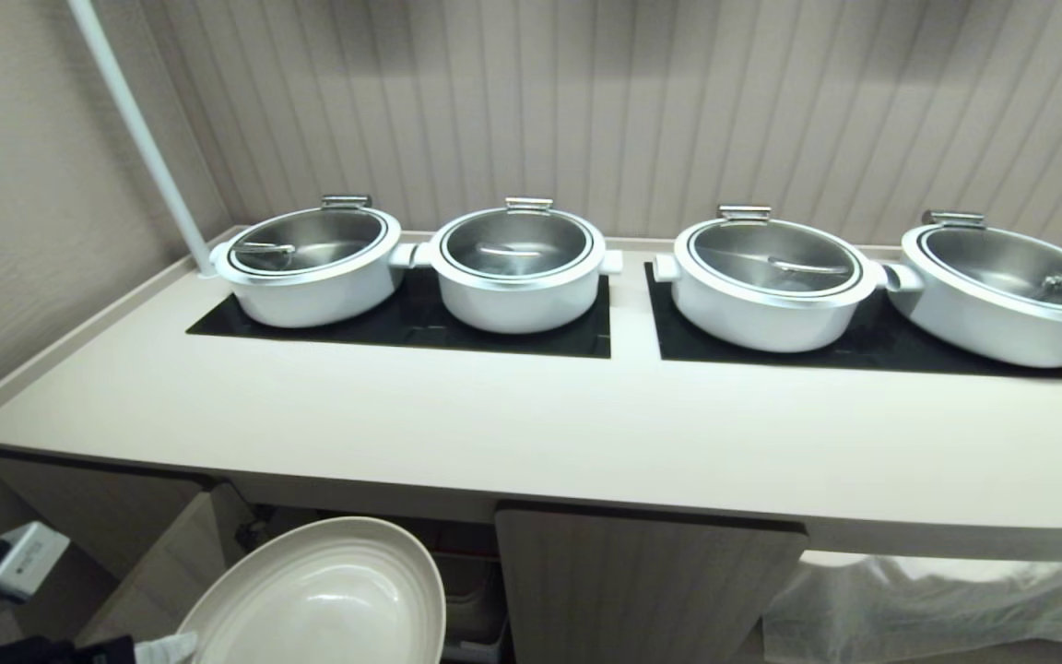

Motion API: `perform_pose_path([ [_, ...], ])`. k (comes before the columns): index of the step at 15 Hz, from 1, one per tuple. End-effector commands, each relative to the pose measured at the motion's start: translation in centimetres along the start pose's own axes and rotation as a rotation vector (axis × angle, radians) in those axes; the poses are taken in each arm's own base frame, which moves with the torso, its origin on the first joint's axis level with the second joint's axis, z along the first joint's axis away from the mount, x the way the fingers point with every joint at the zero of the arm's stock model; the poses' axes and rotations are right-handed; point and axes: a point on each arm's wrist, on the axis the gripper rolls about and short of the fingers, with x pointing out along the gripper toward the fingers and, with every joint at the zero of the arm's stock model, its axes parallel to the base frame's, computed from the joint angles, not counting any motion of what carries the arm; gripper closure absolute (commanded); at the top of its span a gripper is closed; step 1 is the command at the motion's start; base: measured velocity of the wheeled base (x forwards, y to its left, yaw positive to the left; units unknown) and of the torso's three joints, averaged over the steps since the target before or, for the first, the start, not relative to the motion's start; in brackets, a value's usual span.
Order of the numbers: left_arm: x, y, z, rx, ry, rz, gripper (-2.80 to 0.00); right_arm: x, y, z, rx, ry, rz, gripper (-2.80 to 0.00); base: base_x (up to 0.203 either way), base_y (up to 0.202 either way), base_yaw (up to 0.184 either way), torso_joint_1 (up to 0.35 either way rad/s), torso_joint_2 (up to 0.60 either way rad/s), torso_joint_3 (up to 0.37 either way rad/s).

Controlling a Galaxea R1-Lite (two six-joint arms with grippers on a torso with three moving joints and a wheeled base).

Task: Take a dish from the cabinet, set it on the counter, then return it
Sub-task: Place it on the table

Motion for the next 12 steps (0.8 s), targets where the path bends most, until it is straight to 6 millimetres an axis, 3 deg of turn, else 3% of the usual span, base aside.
perform_pose_path([
  [1, 0.01, 0.02, -0.01, -0.003, 0.000, 0.000, 0.00, 0.00, 0.00, 0.01, 0.000, -0.001, 0.000, 0.00, 0.000, 0.000, 0.000, 0.078, -0.15, -0.069],
  [12, -0.06, -0.13, 0.39, 0.002, -0.018, -0.001, 0.00, 0.00, -0.01, 0.05, 0.017, -0.001, -0.001, 0.00, 0.000, 0.000, 0.000, 0.017, -0.04, -0.016],
])
